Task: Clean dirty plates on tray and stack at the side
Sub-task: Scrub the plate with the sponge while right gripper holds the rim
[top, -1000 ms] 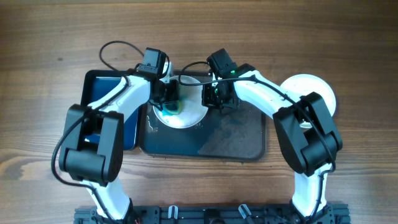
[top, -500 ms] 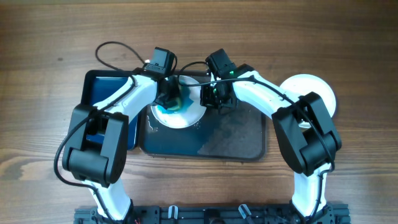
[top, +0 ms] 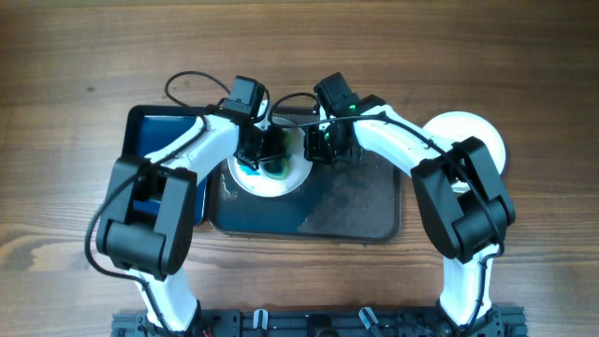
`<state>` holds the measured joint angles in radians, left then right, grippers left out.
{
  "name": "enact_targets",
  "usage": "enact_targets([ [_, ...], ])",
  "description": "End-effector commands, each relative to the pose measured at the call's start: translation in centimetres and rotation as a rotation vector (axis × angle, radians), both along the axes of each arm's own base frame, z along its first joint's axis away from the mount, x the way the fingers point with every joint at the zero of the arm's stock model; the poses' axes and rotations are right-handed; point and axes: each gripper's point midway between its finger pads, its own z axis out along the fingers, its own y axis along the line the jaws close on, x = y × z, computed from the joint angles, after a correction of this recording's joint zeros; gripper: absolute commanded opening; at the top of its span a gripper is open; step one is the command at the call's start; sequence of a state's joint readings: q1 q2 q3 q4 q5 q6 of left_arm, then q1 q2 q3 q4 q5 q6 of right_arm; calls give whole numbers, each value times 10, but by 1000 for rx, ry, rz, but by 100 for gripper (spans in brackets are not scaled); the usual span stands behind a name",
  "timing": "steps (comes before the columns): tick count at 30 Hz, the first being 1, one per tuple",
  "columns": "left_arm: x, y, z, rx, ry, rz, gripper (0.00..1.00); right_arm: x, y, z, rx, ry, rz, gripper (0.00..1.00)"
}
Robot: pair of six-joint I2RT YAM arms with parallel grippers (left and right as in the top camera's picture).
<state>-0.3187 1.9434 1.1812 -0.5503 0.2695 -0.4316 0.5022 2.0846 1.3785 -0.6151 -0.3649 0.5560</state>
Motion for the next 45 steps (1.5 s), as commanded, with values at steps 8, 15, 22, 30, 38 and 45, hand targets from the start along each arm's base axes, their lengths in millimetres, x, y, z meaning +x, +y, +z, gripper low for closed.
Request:
enact_targets([
  [8,-38,57,-30,312,181,353,4,1,2,-6,3,12,8,4],
  [15,-66,-69,1,-247,168,-264,4,1,3,-6,5,11,6,4],
  [22,-2,-19,-3,-106,14,-73,4,1,3,-6,5,10,6,4],
  [30,20,141,-12,401,13,643,4,0,2,-6,3,10,13,4],
  [38,-46,35,-9,1,336,224,4,1,3,-6,8,8,15,4],
  [45,-64,-66,39,-468,305,-166,4,0,4,-5,14,12,17,4],
])
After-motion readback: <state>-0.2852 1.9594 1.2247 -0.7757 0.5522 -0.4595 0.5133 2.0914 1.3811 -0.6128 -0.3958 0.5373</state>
